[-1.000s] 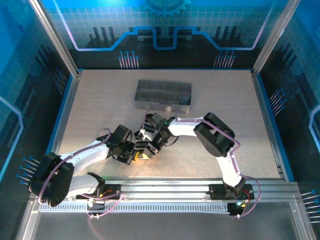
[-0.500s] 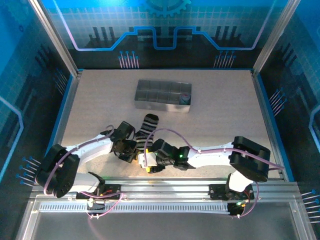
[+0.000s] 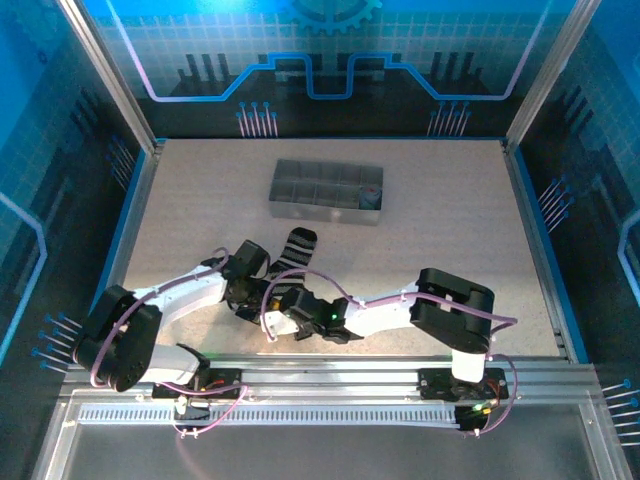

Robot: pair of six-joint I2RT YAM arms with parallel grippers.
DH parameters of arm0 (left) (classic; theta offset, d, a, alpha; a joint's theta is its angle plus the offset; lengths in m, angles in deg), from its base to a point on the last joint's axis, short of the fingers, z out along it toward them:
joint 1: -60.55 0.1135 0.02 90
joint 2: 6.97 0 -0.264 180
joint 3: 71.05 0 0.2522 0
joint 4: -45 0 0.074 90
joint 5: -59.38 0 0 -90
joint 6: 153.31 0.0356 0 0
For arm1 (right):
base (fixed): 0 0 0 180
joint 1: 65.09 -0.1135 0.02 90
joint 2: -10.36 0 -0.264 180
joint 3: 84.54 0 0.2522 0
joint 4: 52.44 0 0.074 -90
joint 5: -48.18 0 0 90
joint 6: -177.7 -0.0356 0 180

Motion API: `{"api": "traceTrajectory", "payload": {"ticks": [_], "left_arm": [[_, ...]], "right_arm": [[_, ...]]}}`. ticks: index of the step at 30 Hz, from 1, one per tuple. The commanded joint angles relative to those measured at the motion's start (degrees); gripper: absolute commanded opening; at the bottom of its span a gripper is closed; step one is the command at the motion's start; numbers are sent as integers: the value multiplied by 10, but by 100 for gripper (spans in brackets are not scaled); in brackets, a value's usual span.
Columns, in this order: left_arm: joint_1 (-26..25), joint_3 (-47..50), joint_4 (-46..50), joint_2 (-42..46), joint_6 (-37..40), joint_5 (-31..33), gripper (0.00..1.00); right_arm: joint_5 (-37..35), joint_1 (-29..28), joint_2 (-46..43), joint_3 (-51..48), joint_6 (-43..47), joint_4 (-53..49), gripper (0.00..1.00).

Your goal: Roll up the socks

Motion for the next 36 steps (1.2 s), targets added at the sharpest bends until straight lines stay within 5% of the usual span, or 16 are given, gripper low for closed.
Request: {"api": "traceTrajectory", "payload": {"ticks": [1, 4, 6, 12, 16, 26, 36], "left_arm": [[5, 8, 66, -5, 18, 16, 0], [11, 7, 70, 4, 25, 18, 0], [16, 1, 80, 14, 29, 23, 0], [37, -14, 121, 74, 41, 46, 46], [52, -3, 141, 117, 41, 47, 59], [46, 37, 61, 188, 31, 17, 54], [12, 67, -55, 128, 2, 10, 46]], "right_arm": [[15, 19, 20, 22, -33, -43, 15], [80, 35, 18, 37, -64, -87, 0], [131, 45, 16, 45, -80, -113, 0], [275, 86, 34, 88, -151, -199, 0], [351, 117, 62, 124, -197, -241, 0], [492, 183, 154, 219, -282, -342, 0], [558, 223, 228, 282, -367, -405, 0]]}}
